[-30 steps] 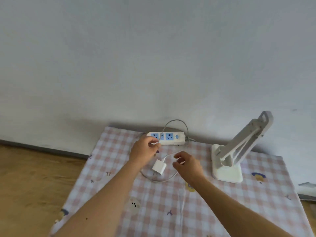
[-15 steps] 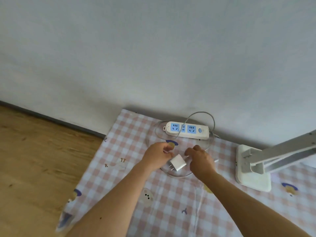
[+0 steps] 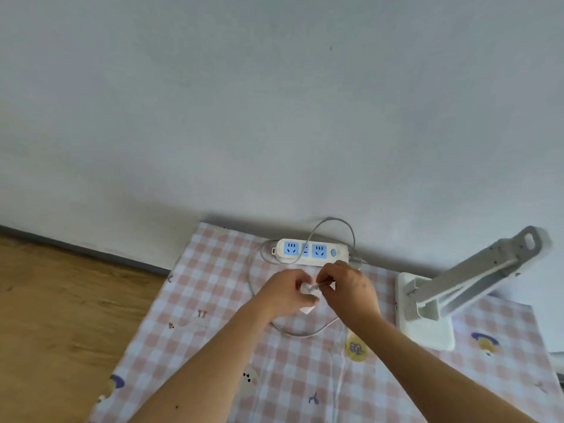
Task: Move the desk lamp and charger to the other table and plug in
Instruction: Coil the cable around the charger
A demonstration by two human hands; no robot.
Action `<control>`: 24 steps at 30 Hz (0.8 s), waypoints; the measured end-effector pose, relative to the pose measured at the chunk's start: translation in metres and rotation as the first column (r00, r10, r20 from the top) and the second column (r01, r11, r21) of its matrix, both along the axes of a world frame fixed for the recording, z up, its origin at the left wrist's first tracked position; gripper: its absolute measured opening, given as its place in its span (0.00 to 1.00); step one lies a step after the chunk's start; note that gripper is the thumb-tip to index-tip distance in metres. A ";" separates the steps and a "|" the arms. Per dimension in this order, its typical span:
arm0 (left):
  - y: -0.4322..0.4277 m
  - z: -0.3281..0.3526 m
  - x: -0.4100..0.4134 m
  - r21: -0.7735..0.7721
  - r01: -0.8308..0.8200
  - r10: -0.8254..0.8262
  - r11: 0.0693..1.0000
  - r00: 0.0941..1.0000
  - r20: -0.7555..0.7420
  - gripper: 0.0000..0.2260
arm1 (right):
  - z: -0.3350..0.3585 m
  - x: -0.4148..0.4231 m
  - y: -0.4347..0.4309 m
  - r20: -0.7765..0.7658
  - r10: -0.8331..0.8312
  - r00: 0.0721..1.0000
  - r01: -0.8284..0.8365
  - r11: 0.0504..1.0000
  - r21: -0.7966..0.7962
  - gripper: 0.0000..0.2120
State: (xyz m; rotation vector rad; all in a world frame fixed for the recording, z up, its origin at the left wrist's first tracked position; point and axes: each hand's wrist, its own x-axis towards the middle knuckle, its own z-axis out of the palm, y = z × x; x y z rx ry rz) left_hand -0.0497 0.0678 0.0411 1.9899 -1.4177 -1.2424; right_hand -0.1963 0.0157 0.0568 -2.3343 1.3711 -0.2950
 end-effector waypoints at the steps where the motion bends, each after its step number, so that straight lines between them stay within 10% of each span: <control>1: -0.002 0.006 -0.003 -0.015 0.007 -0.007 1.000 1.000 0.024 0.12 | 0.005 0.001 0.001 0.014 0.010 1.000 -0.010 1.000 -0.022 0.05; 19: -0.013 0.095 0.000 -0.228 -0.319 0.312 0.920 0.948 -0.064 0.10 | 0.079 -0.051 -0.025 -0.101 -0.221 0.970 0.208 0.971 -0.120 0.09; 24: -0.018 0.114 -0.002 -0.306 -0.354 0.324 0.884 0.935 -0.144 0.11 | 0.103 -0.051 -0.035 0.069 -0.287 0.955 0.292 0.954 -0.068 0.10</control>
